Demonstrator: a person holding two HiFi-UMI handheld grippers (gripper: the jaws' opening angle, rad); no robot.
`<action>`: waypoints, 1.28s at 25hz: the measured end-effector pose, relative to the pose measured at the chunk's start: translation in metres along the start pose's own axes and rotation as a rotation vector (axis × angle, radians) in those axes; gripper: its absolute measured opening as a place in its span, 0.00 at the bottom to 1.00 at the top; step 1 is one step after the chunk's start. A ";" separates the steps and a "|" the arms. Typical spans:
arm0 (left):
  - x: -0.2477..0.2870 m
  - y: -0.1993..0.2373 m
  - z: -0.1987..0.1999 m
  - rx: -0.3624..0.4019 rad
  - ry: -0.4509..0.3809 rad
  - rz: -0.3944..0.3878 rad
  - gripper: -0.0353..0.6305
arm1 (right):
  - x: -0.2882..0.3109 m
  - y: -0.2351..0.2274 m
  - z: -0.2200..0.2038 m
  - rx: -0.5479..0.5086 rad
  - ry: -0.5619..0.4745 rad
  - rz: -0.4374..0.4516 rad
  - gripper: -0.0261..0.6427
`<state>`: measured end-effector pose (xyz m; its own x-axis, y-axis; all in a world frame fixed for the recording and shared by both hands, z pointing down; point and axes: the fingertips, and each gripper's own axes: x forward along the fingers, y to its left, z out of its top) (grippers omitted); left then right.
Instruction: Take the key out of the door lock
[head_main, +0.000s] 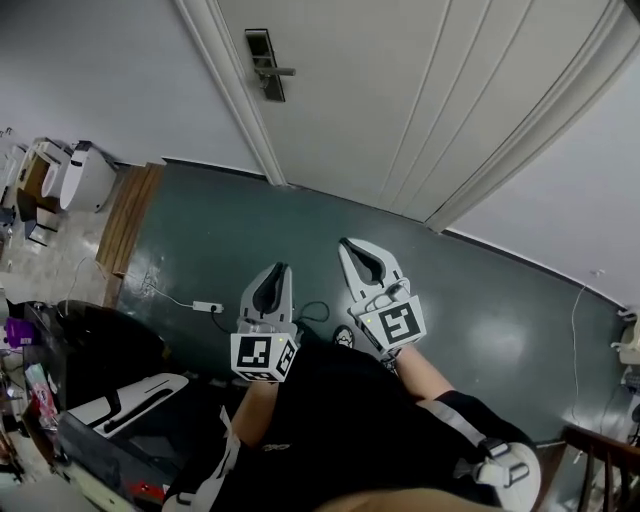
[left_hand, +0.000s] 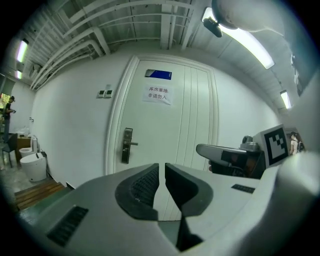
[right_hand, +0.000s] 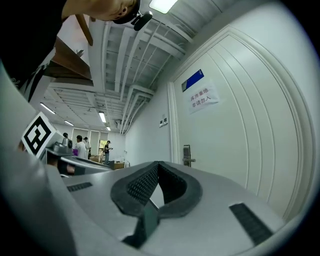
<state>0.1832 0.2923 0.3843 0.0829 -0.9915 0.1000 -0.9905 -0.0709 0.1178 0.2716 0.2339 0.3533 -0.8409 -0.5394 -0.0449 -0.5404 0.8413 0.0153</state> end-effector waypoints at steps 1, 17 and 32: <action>0.000 0.003 -0.002 0.000 0.008 0.010 0.09 | 0.002 0.000 -0.004 0.005 0.001 0.006 0.05; 0.085 0.086 0.001 -0.050 0.048 -0.064 0.32 | 0.090 -0.030 -0.038 0.026 0.097 -0.060 0.05; 0.142 0.182 0.008 -0.134 0.080 -0.265 0.32 | 0.195 -0.029 -0.047 0.055 0.165 -0.207 0.05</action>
<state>0.0135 0.1379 0.4115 0.3499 -0.9283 0.1256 -0.9104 -0.3054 0.2792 0.1223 0.1022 0.3909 -0.7082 -0.6953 0.1224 -0.7030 0.7105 -0.0319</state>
